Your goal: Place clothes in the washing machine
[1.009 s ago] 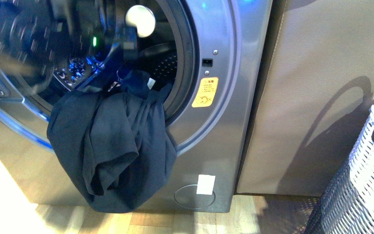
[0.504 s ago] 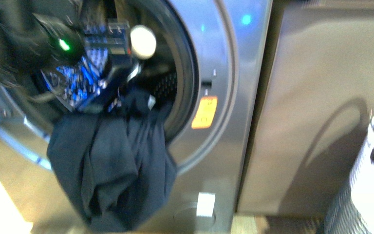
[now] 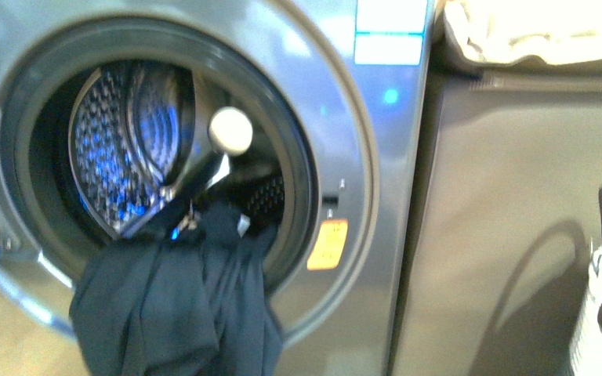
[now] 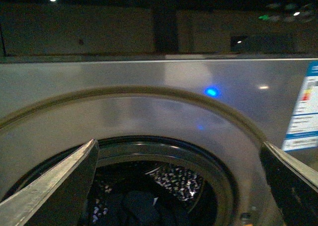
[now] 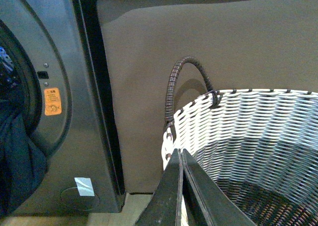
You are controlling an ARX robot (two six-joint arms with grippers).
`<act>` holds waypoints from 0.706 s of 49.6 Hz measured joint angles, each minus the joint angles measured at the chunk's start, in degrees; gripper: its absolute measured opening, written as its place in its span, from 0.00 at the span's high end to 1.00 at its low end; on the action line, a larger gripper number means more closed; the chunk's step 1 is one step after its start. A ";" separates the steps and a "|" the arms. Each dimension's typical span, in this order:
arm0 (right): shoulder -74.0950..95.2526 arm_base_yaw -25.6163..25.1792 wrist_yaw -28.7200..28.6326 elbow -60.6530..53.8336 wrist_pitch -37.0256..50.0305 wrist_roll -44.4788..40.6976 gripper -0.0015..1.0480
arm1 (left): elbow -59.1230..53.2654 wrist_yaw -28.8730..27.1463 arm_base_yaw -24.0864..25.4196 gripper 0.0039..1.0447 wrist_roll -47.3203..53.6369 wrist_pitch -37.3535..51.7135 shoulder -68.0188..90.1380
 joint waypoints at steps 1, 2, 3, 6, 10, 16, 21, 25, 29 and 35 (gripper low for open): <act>0.00 0.00 0.02 0.00 0.00 0.00 0.98 | -1.14 0.79 -0.33 0.06 -0.13 -0.15 -1.73; 0.00 0.00 0.00 0.00 0.00 0.00 0.98 | -2.19 0.94 -0.72 0.06 -0.24 -0.68 -3.43; 0.00 0.00 0.00 0.00 0.00 0.00 0.98 | -3.41 1.09 -1.11 0.06 -0.42 -1.92 -5.46; 0.00 0.00 0.00 0.00 0.00 0.00 0.98 | -3.67 -5.99 -2.56 0.13 -1.05 -9.16 -8.66; 0.00 0.00 -0.09 0.00 0.00 0.00 0.98 | -6.08 -12.28 -2.56 0.25 -1.31 -15.93 -11.80; 0.00 0.00 0.00 0.00 0.00 0.00 0.98 | -15.02 -12.28 -0.13 0.46 -1.62 -13.99 -16.59; 0.00 0.00 -0.07 0.00 0.00 0.00 0.98 | -20.65 -11.08 1.66 0.61 -1.97 -11.91 -18.99; 0.00 0.00 0.02 0.00 0.00 0.00 0.98 | -25.07 -9.53 2.78 0.75 -2.14 -10.36 -20.59; 0.00 0.00 -0.02 0.00 0.00 0.00 0.98 | -28.89 -8.37 3.89 0.89 -2.21 -9.03 -22.88; 0.00 0.00 -0.02 0.00 0.00 0.00 0.98 | -33.68 -6.80 5.66 0.97 -2.38 -7.43 -27.19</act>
